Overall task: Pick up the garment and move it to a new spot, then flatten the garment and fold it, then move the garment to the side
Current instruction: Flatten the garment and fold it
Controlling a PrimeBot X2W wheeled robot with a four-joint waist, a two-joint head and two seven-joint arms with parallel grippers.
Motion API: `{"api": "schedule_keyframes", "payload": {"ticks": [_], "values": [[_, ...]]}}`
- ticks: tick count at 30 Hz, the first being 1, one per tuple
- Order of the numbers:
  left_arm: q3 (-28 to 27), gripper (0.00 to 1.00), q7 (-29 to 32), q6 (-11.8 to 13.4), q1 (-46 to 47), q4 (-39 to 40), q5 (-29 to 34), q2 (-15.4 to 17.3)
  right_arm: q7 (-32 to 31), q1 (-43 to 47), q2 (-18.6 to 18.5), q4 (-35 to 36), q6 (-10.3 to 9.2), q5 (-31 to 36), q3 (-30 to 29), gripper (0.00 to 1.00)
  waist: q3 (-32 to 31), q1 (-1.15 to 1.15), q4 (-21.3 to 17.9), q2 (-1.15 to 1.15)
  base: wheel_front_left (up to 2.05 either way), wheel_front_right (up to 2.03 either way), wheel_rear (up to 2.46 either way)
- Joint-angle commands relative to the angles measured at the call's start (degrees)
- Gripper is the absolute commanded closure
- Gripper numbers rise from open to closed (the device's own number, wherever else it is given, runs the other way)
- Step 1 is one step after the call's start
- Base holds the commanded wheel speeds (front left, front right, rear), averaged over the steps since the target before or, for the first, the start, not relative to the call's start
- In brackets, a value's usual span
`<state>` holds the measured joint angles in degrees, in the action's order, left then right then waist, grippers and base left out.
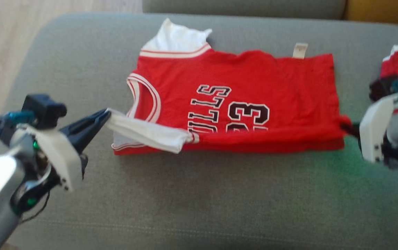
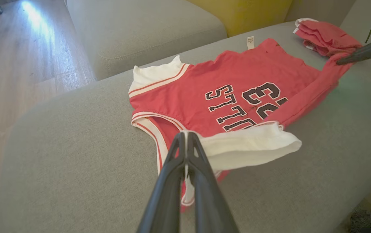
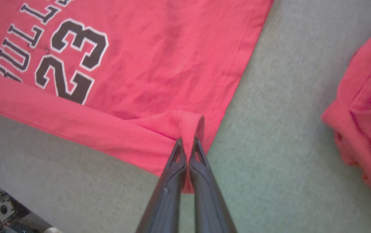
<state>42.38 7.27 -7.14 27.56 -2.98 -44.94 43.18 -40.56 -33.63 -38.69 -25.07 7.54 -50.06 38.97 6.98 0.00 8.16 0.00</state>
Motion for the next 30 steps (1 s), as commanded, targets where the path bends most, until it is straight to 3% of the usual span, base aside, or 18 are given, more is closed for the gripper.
{"api": "schedule_keyframes", "payload": {"ticks": [1, 12, 21, 22, 23, 24, 25, 26, 27, 30], "values": [[-2.45, 1.00, 0.23, -0.22, 4.60, 0.35, 0.50, 1.81, 0.90, -2.13, -0.78, 0.78, -0.05, 0.97, -0.47, 1.00, 2.26, 0.00, -0.87, 0.00, 0.00, 0.00, 0.00], [5.48, 1.00, -1.81, -0.34, 15.88, -10.30, 0.64, -0.76, 3.99, -9.39, 3.19, -5.12, -0.05, 3.68, 2.90, 1.00, 7.34, 0.00, -2.77, 0.00, 0.00, 0.00, 0.00], [8.31, 1.00, -6.18, -0.34, 21.54, -19.18, -0.22, -3.59, 6.98, -12.83, 4.77, -8.06, -0.05, 2.23, 5.72, 1.00, 9.25, 0.00, -3.36, 0.00, 0.00, 0.00, 0.00], [8.46, 1.00, -6.67, -0.34, 22.09, -20.10, -0.14, -3.93, 7.47, -13.21, 4.91, -8.42, -0.05, 2.02, 5.84, 0.79, 9.46, 0.00, -3.38, 0.00, 0.00, 0.00, 0.00], [8.58, 1.00, -7.14, -0.34, 22.59, -21.01, -0.06, -4.31, 8.32, -13.63, 5.05, -8.93, -0.05, 1.98, 5.74, 0.34, 9.65, 0.00, -3.38, 0.00, 0.00, 0.00, 0.00], [8.52, 1.00, -7.72, -0.34, 23.06, -22.05, 0.05, -4.75, 9.16, -13.99, 5.33, -9.76, -0.05, 1.84, 5.37, 0.00, 9.82, 0.00, -3.36, 0.00, 0.00, 0.00, 0.00], [8.36, 0.84, -8.43, -0.15, 23.50, -23.16, 0.25, -5.29, 10.19, -14.34, 5.71, -10.49, -0.05, 1.75, 5.00, 0.00, 9.98, 0.00, -3.32, 0.00, 0.00, 0.00, 0.00], [8.19, 0.25, -9.26, 0.33, 23.91, -24.29, 0.57, -5.88, 10.93, -14.58, 6.17, -11.27, -0.05, 1.50, 4.68, 0.00, 10.11, 0.00, -3.29, 0.00, 0.00, 0.00, 0.00], [8.05, 0.00, -10.09, 0.88, 24.25, -25.44, 0.88, -6.52, 11.39, -14.76, 6.56, -11.79, -0.05, 1.32, 4.69, 0.00, 10.20, 0.00, -3.26, 0.00, 0.00, 0.00, 0.00], [7.76, 0.00, -12.48, 2.26, 24.88, -28.56, 1.57, -8.41, 13.28, -15.20, 7.33, -13.27, -0.05, 1.14, 4.62, 0.00, 10.37, 0.00, -3.27, 0.00, 0.00, 0.00, 0.00]]}}
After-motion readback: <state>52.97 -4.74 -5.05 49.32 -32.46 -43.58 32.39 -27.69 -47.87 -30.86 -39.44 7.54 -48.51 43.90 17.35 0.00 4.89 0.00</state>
